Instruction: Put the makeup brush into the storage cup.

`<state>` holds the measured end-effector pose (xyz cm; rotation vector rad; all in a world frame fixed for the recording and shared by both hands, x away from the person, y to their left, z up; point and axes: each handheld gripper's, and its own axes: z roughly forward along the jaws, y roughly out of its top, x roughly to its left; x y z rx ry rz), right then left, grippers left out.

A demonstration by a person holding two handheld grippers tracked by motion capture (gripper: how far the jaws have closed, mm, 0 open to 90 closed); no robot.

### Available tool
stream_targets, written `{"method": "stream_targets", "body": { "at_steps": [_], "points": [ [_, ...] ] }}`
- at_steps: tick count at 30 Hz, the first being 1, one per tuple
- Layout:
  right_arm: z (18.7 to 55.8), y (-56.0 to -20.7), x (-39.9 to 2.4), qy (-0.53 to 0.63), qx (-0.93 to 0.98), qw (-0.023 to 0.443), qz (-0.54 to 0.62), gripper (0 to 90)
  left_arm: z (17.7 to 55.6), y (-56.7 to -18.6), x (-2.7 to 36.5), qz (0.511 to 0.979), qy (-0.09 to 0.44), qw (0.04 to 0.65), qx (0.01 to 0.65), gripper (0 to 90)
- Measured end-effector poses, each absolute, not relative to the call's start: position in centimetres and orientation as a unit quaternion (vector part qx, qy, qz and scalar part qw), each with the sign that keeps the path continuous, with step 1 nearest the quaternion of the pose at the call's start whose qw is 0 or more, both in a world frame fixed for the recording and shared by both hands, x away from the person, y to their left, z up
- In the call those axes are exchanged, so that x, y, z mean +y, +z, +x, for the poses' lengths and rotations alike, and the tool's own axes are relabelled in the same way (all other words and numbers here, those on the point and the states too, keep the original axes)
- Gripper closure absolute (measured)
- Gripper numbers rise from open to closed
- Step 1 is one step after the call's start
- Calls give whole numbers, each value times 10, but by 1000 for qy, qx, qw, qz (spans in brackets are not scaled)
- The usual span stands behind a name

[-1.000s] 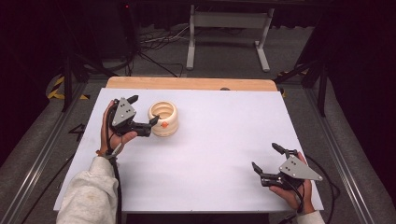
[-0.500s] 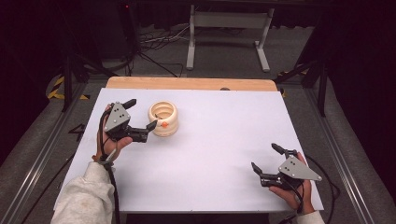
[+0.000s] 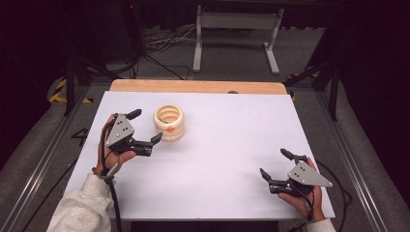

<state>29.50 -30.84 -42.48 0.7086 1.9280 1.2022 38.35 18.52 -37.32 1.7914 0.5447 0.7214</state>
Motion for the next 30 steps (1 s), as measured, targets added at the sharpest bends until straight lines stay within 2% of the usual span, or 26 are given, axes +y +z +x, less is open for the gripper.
{"method": "stream_targets", "body": {
  "at_steps": [30],
  "points": [
    [294, -424, -309, 465, 753, 376, 275, 91, 338, -390, 179, 763, 296, 543, 187, 30]
  ]
}}
